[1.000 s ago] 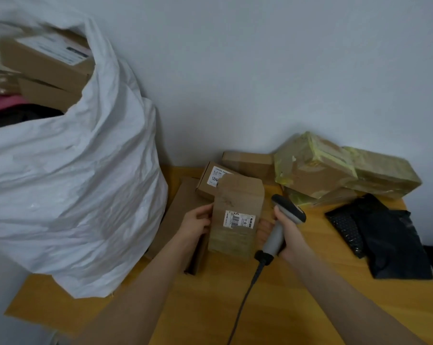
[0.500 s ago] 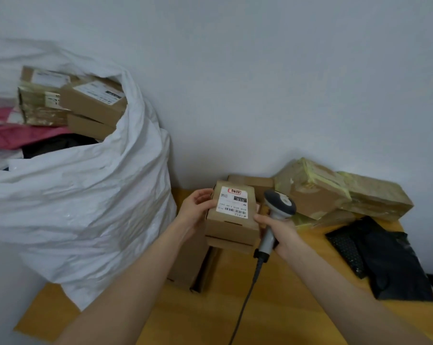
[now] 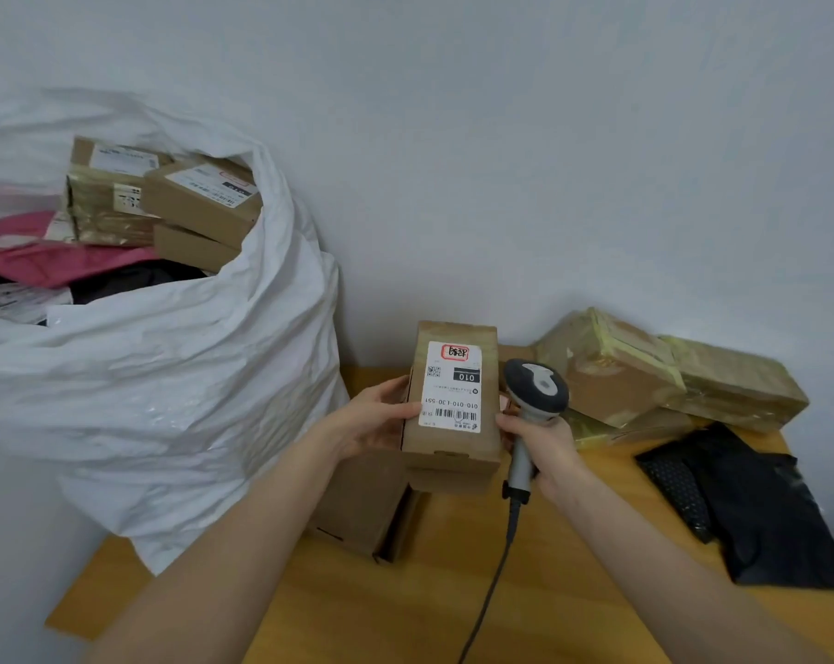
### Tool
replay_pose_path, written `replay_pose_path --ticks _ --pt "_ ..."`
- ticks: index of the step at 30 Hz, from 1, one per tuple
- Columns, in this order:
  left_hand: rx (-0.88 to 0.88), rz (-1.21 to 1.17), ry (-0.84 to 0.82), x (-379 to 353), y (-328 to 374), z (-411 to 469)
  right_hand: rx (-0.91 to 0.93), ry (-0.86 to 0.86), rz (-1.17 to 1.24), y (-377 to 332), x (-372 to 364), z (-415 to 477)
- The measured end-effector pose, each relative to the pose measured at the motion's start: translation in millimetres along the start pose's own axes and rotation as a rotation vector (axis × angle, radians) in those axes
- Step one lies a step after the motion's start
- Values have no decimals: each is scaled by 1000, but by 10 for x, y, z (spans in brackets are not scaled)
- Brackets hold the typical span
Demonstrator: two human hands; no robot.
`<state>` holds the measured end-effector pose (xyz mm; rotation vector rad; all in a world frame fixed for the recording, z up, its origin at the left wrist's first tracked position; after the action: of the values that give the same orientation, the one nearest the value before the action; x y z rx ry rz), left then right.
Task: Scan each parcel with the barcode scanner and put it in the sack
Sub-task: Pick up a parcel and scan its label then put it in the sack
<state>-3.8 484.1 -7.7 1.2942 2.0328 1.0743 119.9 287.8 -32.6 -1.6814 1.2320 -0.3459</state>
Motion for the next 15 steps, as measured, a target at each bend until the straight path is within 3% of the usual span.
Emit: replay_pose_path --ticks 4,10,15 --pt "-110 -21 148 41 -34 45 27 -16 -34 -1 42 -243" --pt "-193 -70 260 74 -80 37 60 -143 -254 150 -111 -859" --pt "-221 -32 317 79 -114 15 51 -133 -321 215 -165 -1127"
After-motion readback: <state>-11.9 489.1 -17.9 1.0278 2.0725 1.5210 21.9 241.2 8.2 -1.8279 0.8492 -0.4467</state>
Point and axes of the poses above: each hand's wrist, its own z-axis towards the middle knuckle, its own x-axis out of the back of the hand, y = z × x, the point moved 7 cm from there along z, towards the middle knuckle, and after that the axes turned 4 degrees about -y, right-handed, at the moved point
